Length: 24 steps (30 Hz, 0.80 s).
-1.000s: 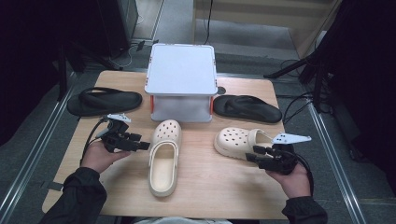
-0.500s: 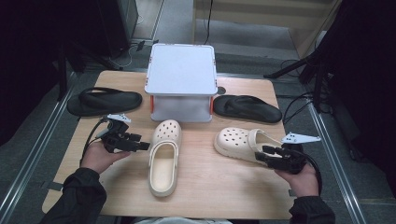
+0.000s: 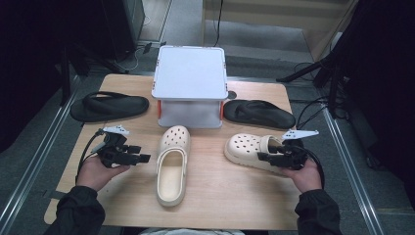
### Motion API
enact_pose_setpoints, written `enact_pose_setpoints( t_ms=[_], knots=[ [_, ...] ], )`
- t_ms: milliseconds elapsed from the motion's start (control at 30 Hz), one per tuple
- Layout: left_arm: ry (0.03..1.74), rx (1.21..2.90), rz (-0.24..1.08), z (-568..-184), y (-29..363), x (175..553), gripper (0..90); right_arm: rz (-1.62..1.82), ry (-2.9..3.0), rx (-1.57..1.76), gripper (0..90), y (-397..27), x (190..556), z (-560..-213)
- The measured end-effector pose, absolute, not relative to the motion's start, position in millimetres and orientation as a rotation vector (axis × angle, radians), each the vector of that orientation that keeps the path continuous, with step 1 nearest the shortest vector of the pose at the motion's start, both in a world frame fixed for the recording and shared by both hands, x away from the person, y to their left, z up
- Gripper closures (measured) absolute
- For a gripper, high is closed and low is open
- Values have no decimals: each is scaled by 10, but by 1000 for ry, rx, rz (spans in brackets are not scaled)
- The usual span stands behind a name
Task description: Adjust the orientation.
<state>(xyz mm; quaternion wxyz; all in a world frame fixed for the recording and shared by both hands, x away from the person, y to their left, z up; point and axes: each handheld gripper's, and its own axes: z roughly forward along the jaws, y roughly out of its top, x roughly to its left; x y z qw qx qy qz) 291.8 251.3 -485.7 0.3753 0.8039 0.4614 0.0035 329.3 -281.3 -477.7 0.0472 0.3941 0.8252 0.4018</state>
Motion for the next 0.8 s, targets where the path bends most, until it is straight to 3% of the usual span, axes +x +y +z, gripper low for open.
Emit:
enact_pose_setpoints(
  t_ms=[100, 400, 800],
  knots=[
    [1195, 2052, 19, -4863, 2546, 2880, 371, 1216, 2544, 1182, 525, -2755, 3348, -4790],
    [1254, 2007, 48, -4860, 2680, 2699, 372, 1220, 2644, 1314, 741, -2636, 3541, -4782],
    [1283, 1988, 65, -4867, 2755, 2578, 374, 1281, 2651, 1251, 753, -2302, 3630, -4640]
  ],
)
